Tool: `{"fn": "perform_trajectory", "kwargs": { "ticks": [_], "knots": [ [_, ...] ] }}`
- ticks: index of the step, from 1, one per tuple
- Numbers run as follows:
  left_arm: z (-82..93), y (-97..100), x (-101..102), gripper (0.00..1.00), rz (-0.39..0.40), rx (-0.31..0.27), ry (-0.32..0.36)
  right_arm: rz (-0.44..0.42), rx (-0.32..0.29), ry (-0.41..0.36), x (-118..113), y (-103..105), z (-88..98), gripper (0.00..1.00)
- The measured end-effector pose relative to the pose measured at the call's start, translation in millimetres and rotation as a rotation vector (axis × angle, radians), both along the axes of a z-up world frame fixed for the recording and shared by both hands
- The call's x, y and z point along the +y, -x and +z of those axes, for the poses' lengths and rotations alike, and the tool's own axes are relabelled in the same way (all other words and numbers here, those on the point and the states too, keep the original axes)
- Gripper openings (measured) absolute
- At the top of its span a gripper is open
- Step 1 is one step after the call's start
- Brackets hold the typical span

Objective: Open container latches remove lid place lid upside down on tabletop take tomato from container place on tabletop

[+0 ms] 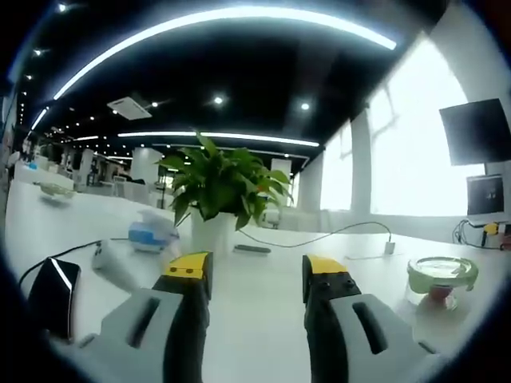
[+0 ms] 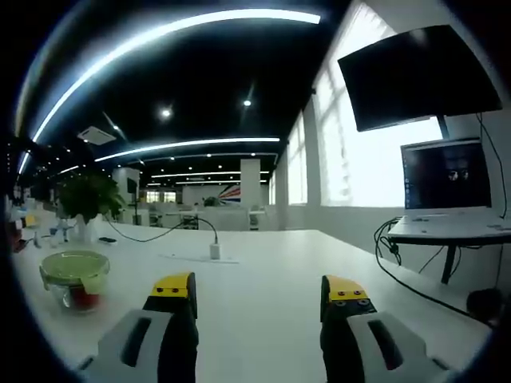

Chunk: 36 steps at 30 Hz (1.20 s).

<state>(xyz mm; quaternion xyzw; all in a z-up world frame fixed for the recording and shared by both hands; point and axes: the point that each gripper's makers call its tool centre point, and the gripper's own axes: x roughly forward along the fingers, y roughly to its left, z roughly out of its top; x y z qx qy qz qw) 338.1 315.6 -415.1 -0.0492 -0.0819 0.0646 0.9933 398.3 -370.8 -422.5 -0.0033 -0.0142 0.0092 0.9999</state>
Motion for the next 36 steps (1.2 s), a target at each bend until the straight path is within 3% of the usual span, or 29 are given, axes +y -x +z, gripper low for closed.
{"fn": "perform_trajectory", "kwargs": {
  "ticks": [13,36],
  "knots": [
    [0.8,-1.2,-4,0.45,-0.031,0.004,0.010,0.023,0.002,-0.005,-1,1,1.4,0.57],
    [1.6,0.9,-18,0.45,-0.131,0.037,-0.054,0.031,-0.003,-0.021,-8,9,4.4,0.56]
  ]
}}
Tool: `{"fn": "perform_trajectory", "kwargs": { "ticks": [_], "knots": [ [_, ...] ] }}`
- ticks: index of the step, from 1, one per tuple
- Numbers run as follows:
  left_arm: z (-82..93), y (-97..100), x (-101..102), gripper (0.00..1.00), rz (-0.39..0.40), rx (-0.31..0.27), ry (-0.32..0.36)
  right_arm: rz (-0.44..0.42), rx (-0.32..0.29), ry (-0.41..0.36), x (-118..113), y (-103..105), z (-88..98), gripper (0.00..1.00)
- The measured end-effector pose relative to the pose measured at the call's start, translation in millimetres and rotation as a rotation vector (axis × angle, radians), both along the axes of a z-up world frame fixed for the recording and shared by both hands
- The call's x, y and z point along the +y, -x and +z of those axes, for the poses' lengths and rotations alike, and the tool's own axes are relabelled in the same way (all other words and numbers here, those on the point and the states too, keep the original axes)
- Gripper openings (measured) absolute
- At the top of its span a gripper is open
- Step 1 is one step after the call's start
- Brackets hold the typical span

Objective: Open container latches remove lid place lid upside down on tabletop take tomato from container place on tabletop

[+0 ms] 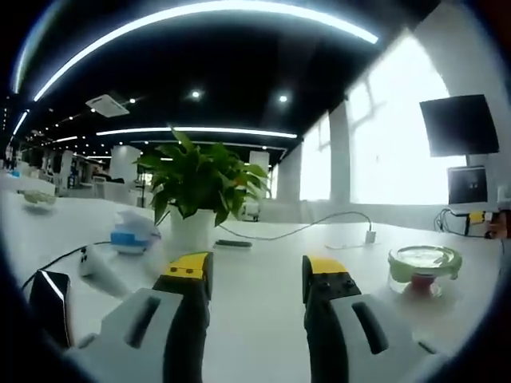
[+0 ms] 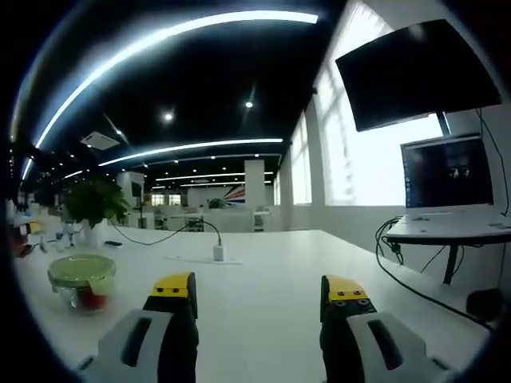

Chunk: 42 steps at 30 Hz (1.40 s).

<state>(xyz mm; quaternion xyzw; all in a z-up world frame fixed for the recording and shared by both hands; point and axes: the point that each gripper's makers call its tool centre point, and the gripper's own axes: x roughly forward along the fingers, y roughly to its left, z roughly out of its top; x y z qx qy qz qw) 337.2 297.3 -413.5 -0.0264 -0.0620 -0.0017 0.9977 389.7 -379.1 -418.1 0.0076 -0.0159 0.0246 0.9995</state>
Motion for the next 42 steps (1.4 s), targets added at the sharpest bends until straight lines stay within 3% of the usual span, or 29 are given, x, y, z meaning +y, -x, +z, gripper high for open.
{"fn": "perform_trajectory", "kwargs": {
  "ticks": [9,13,15,20,24,26,28,31,37,42],
  "knots": [
    [2.8,-6.6,-10,0.45,-0.079,0.020,0.024,0.009,-0.009,-0.004,2,1,3.8,0.56],
    [10.6,-9.5,-27,0.45,-0.167,0.024,0.001,0.032,-0.016,0.007,5,1,8.2,0.56],
    [12.5,-12.1,-35,0.44,-0.228,0.040,0.030,0.067,-0.023,-0.007,11,3,12.7,0.57],
    [19.5,-17.4,-44,0.44,-0.286,0.054,0.006,0.112,-0.034,-0.036,20,4,21.2,0.57],
    [29.7,-19.7,-53,0.44,-0.342,0.053,-0.014,0.131,-0.038,-0.016,26,5,25.8,0.57],
    [34.9,-20.7,-61,0.44,-0.385,0.055,-0.039,0.135,-0.036,-0.001,28,5,27.1,0.57],
    [40.7,-22.2,-70,0.44,-0.411,0.045,-0.154,0.134,-0.037,0.013,28,5,28.0,0.57],
    [42.6,-22.7,-87,0.45,-0.471,0.060,-0.227,0.126,-0.042,0.022,26,5,29.2,0.56],
    [51.9,-27.6,-111,0.45,-0.558,0.064,-0.257,0.127,-0.041,0.021,28,6,28.1,0.56],
    [56.3,-22.3,-144,0.48,-0.724,0.086,-0.297,0.129,-0.033,0.029,30,6,25.9,0.56]
  ]
}}
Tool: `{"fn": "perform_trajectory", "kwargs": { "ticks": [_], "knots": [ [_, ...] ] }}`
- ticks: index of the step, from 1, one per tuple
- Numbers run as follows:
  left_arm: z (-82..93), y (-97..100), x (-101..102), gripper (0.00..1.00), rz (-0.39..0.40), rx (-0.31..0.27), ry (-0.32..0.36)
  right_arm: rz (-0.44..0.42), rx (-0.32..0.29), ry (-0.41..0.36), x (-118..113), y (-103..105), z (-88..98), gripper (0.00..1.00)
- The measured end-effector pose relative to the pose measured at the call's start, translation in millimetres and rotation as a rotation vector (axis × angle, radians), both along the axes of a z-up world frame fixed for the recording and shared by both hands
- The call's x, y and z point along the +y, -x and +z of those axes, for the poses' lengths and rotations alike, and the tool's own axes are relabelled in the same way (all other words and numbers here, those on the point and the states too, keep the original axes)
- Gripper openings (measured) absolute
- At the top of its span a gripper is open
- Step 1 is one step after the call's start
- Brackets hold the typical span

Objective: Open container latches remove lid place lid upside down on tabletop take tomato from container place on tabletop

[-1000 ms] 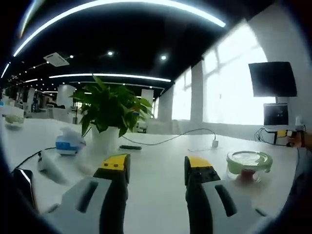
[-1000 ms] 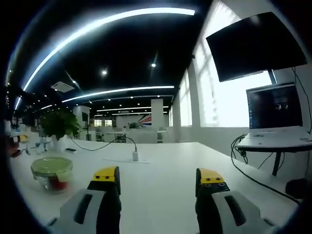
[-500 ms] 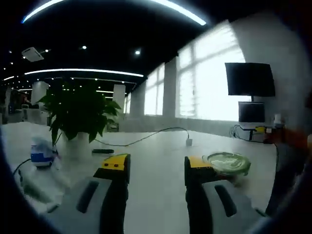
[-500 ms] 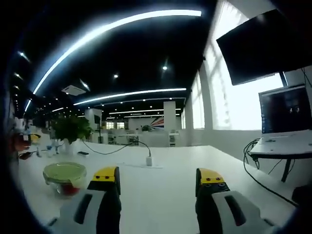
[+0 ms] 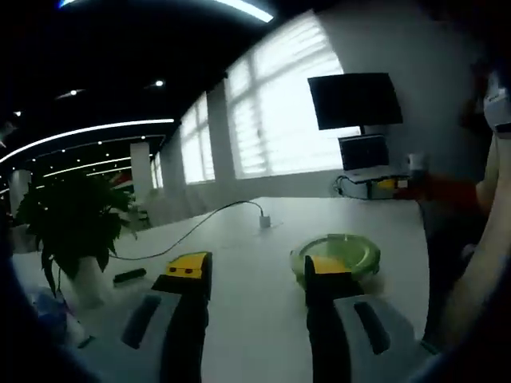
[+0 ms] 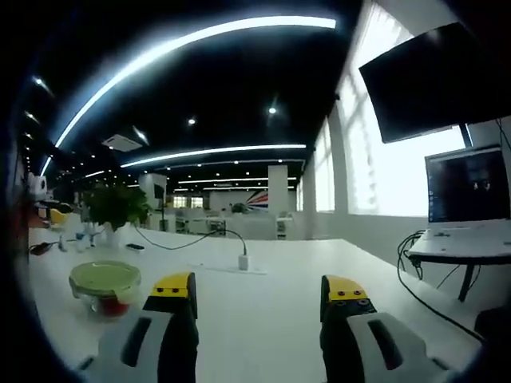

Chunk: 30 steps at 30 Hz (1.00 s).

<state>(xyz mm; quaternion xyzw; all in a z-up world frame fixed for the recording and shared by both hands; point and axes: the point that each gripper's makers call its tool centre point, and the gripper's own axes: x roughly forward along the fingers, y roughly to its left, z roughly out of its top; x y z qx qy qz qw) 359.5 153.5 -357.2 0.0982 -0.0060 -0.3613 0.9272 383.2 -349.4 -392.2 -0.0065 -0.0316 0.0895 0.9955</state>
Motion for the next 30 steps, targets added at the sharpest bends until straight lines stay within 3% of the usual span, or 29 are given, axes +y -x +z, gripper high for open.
{"fn": "perform_trajectory", "kwargs": {
  "ticks": [4,8,24,30],
  "knots": [
    [5.4,7.3,-24,0.53,-0.107,0.000,-0.036,-0.003,0.003,-0.003,-1,0,-2.2,0.56],
    [7.9,0.3,-31,0.52,-0.115,-0.005,-0.069,-0.006,0.013,0.005,-1,1,-6.6,0.56],
    [7.4,-12.3,-84,0.56,-0.300,0.050,-0.224,-0.010,0.016,-0.003,-6,7,-9.6,0.56],
    [9.3,-19.1,-105,0.56,-0.364,0.061,-0.288,0.067,0.048,0.022,4,14,-16.2,0.56]
  ]
}}
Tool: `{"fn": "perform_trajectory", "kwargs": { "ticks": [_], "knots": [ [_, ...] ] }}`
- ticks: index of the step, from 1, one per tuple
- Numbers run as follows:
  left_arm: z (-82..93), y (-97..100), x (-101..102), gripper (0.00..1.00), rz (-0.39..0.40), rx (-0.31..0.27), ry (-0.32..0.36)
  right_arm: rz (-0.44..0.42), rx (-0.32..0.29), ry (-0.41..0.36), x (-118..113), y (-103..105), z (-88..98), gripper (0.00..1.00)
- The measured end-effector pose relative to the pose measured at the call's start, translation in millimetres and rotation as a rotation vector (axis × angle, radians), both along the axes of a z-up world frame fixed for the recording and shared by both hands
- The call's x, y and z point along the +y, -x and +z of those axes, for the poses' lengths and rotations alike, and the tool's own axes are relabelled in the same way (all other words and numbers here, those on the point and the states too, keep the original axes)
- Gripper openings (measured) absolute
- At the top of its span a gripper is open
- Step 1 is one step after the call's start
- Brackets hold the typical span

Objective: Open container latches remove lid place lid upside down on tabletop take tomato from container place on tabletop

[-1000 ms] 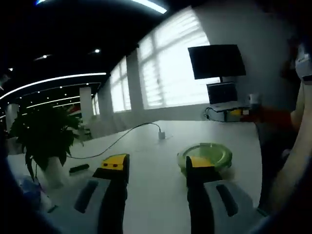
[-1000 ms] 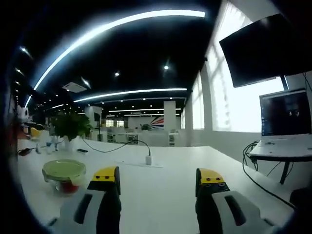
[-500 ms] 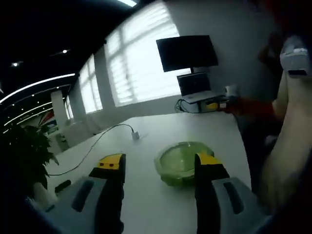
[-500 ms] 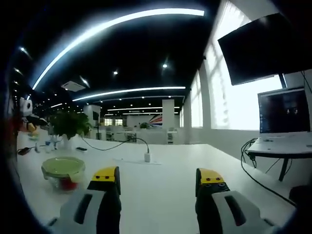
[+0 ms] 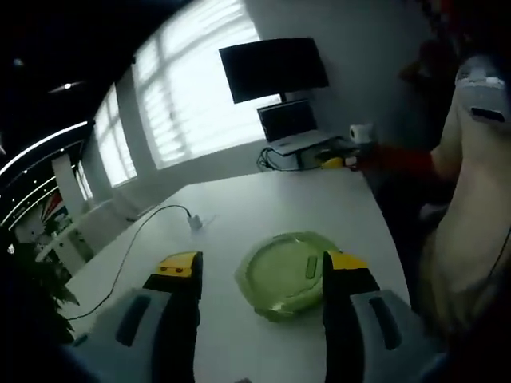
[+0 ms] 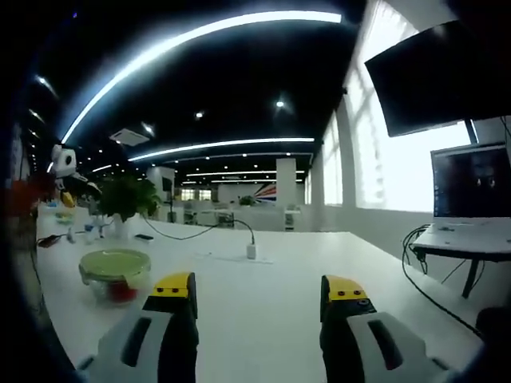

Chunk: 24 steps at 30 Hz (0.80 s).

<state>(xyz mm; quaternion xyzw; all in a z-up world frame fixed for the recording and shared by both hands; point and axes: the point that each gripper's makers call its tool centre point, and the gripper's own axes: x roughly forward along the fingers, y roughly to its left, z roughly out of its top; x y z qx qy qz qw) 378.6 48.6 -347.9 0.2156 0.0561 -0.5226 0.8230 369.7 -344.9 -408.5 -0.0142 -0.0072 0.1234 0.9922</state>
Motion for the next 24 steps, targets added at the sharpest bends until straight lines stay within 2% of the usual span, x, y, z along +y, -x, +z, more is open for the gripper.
{"fn": "perform_trajectory", "kwargs": {
  "ticks": [5,7,9,10,13,16,20,24],
  "knots": [
    [-0.4,-3.9,-14,0.56,-0.037,0.010,-0.041,0.060,0.018,0.040,9,7,-4.6,0.56],
    [1.1,-4.7,-20,0.56,-0.054,0.015,-0.043,0.090,0.025,0.023,12,10,-6.2,0.56],
    [2.5,-4.3,-26,0.56,-0.064,0.052,-0.025,0.145,0.027,-0.035,18,14,-5.9,0.56],
    [1.9,-4.7,-29,0.56,-0.071,0.053,-0.033,0.146,0.025,-0.028,18,14,-6.2,0.56],
    [-7.8,-7.9,-30,0.55,-0.081,0.060,-0.103,0.198,0.027,-0.044,24,19,-6.3,0.56],
    [-15.0,-12.3,-33,0.55,-0.086,0.076,-0.143,0.241,0.032,-0.062,29,24,-4.9,0.56],
    [-24.1,-16.5,-39,0.55,-0.099,0.105,-0.188,0.280,0.038,-0.043,35,27,-5.4,0.57],
    [-43.3,-18.0,-44,0.55,-0.118,0.143,-0.270,0.332,0.031,-0.037,47,32,-4.7,0.57]
  ]
}}
